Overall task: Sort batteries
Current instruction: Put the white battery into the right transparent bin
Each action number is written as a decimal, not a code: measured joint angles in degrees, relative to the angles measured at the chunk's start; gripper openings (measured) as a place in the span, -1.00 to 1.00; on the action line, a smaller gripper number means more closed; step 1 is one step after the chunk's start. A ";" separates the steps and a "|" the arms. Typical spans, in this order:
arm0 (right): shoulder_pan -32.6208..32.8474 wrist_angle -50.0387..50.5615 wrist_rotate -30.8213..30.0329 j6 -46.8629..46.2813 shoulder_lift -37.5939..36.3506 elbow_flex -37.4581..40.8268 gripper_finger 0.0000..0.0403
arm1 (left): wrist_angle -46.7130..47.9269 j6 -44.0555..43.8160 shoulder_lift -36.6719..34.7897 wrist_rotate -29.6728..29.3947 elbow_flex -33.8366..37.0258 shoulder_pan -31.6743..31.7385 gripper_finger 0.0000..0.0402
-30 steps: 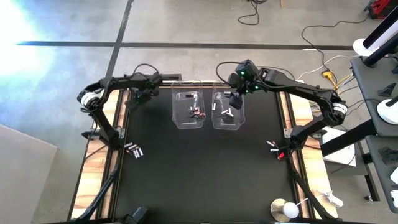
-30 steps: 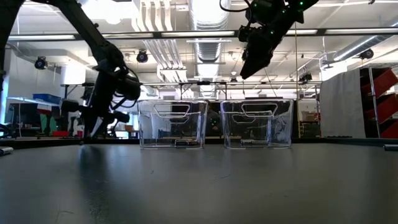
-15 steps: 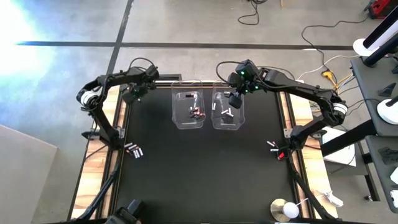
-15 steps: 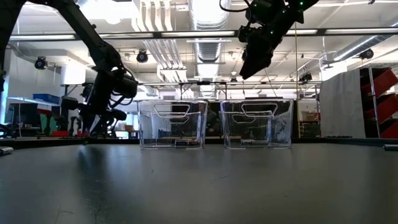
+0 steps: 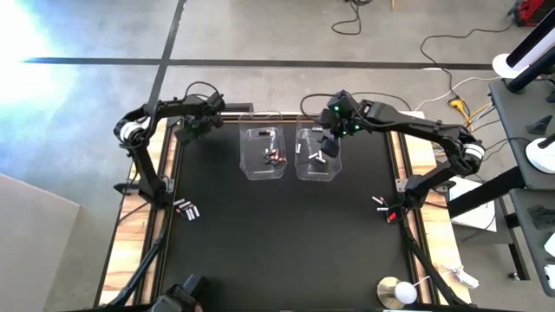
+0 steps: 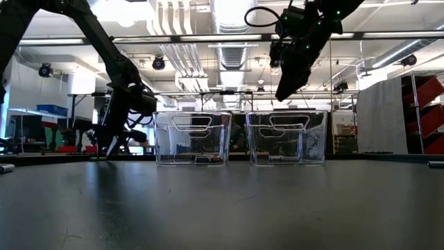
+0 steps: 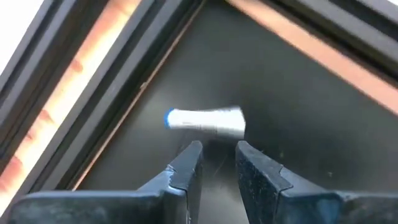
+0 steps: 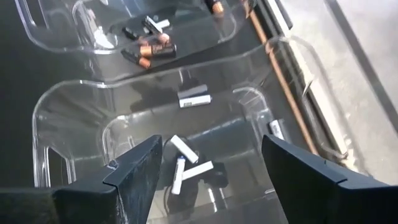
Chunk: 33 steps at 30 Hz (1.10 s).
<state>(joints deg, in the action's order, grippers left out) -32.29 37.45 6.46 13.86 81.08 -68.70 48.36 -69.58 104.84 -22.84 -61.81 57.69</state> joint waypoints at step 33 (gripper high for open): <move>0.00 -3.24 0.12 -3.76 0.00 2.61 0.49 | 26.33 55.35 18.72 0.81 -30.20 5.71 -0.42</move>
<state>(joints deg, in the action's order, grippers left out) -32.29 34.21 6.58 10.10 81.08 -66.08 74.70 -14.23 123.56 -22.02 -92.01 63.40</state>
